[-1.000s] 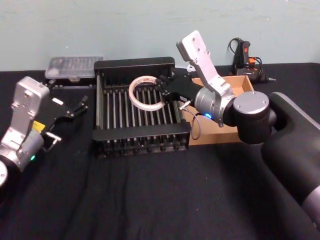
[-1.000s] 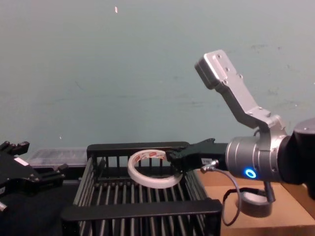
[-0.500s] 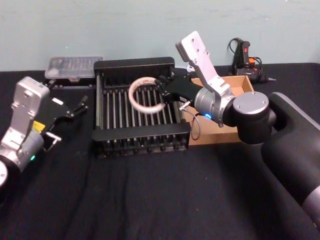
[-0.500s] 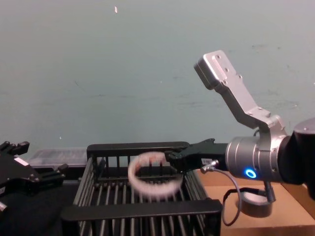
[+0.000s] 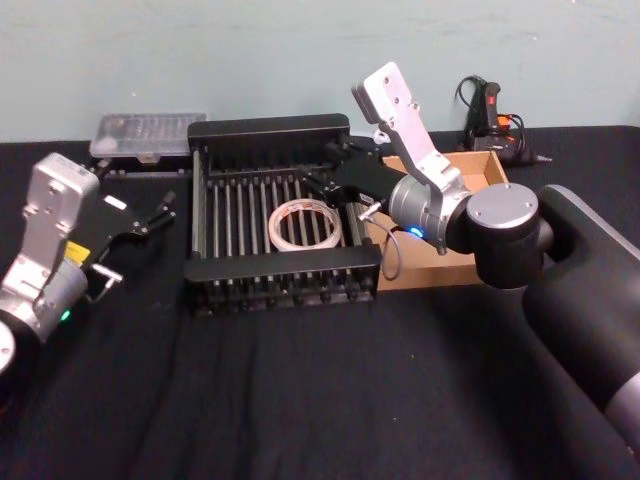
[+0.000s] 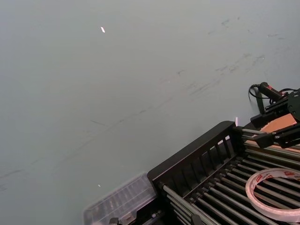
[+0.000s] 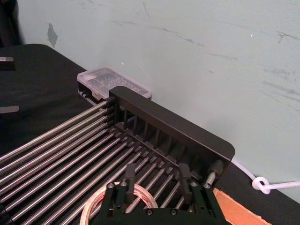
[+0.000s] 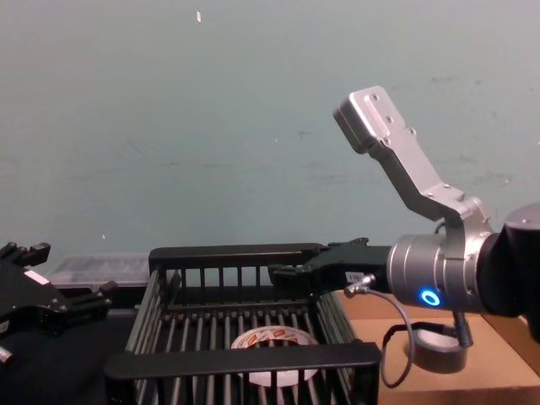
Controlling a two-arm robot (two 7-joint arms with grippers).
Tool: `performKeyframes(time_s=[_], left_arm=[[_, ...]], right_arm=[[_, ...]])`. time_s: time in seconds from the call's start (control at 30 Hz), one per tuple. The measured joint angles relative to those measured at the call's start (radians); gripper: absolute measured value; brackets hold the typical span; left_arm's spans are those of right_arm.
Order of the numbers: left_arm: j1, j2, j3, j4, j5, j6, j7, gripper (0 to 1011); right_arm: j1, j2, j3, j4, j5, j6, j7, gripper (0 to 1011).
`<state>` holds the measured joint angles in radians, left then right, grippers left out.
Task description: Pick up the white tape and place it into the black box , Pick up the silver tape and place it into the brown box.
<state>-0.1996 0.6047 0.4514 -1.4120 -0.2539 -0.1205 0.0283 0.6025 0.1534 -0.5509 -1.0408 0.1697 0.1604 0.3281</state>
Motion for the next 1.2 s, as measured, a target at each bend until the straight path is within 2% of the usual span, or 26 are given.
performKeyframes(time_s=[0.17, 0.27, 0.3, 0.5, 1.0, 1.2], left_arm=[[0.000, 0.000, 0.000, 0.000, 0.000, 0.000, 0.000, 1001], [0.000, 0.000, 0.000, 0.000, 0.000, 0.000, 0.000, 1001], [0.000, 0.000, 0.000, 0.000, 0.000, 0.000, 0.000, 1001], [0.000, 0.000, 0.000, 0.000, 0.000, 0.000, 0.000, 1001], [0.000, 0.000, 0.000, 0.000, 0.000, 0.000, 0.000, 1001], [0.000, 0.000, 0.000, 0.000, 0.000, 0.000, 0.000, 1001]], right_arm=[[0.000, 0.000, 0.000, -0.001, 0.000, 0.000, 0.000, 747], [0.000, 0.001, 0.000, -0.001, 0.001, 0.000, 0.000, 803], [0.000, 0.001, 0.000, -0.001, 0.001, 0.000, 0.000, 856], [0.000, 0.001, 0.000, -0.001, 0.001, 0.000, 0.000, 1002], [-0.003, 0.001, 0.006, -0.003, 0.001, -0.001, 0.005, 1002], [-0.026, 0.017, 0.030, -0.045, -0.003, -0.002, 0.021, 1002]])
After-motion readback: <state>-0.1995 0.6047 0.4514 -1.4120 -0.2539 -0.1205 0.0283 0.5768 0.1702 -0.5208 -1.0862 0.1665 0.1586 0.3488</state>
